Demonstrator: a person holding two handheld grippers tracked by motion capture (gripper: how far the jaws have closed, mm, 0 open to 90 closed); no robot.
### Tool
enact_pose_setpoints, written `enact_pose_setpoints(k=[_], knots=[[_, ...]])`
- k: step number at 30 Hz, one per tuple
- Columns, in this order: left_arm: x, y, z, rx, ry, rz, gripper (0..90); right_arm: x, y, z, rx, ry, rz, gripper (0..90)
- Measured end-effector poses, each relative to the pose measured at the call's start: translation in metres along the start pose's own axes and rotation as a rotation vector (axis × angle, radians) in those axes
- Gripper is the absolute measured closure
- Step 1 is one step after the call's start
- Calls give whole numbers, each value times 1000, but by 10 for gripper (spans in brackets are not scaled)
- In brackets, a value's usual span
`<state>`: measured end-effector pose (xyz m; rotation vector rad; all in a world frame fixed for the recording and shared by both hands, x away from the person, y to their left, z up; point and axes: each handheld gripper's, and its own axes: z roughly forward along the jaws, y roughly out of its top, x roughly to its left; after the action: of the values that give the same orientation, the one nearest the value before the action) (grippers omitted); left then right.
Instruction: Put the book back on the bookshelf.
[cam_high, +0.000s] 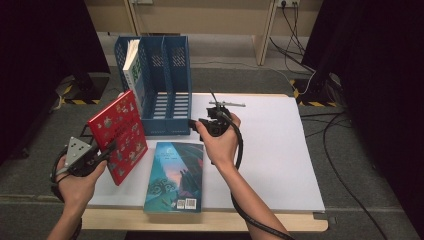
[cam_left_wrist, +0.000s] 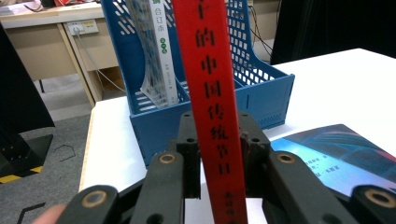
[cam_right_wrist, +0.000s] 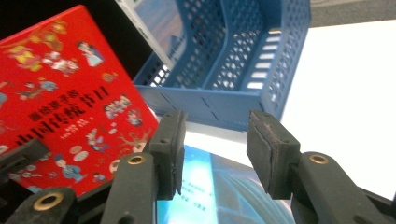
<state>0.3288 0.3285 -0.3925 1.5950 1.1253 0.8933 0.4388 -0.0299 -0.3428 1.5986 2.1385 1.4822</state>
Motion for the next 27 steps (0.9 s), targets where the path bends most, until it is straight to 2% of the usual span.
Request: enact_pose_setpoints(k=[4,6,10,15,17,19,27], knots=[[1,1,0,-18,11,-17,719,-7,-5,0,11,-11,13,570],[-1,-1,-1,-25,13,-24,739,-10,-8,0,12,-12,15,570],[-4,-4,-2,-40,0,-25,754,-15,-12,-1,20,-14,25,569],[-4,-5,-3,-53,-16,-47,767,-23,-14,-5,15,-25,37,569],[-4,-5,-2,-58,-33,-60,775,-30,-16,-8,13,-37,46,570],[-5,-5,-1,-65,-44,-51,781,-37,-18,-10,17,-51,56,570],[-6,-1,1,-75,-55,-58,787,-70,-26,-29,6,-117,87,569]])
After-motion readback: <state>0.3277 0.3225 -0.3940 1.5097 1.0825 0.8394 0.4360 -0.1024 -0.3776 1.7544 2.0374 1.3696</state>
